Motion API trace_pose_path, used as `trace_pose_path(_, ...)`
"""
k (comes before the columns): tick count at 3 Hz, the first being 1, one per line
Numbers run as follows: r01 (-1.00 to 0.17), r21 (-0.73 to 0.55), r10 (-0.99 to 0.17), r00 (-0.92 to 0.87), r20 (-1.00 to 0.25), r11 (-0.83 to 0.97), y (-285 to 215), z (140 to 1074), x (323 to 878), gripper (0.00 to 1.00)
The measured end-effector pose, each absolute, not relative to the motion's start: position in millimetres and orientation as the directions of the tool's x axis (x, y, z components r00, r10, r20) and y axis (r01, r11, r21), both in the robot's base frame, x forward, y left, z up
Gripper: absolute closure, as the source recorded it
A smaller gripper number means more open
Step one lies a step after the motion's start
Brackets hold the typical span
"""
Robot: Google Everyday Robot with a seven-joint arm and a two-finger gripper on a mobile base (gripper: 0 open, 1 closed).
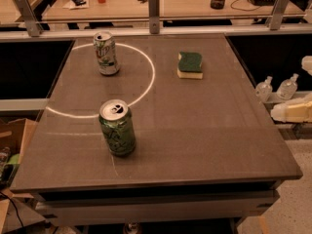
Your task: Pick green can
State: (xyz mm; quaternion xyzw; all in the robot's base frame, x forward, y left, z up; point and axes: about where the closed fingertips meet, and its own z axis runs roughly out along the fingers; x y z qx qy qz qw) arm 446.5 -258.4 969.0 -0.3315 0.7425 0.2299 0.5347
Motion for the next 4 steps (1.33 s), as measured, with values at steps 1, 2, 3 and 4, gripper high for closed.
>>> trace_pose_path(1,-0.797,-0.042,-0.266,-0.151,-0.952,0.603,-243,963,432,0.0)
trace_pose_path(2,-0.91,-0.039,-0.228,-0.062,-0.972,0.412,-199,946,397,0.0)
trace_pose_path(3,-0.963,-0.047,-0.198,-0.007,-0.98,0.267,-160,929,371,0.0)
trace_pose_path(4,-0.984,-0.064,-0.185,0.032,-0.982,0.169,-120,915,355,0.0)
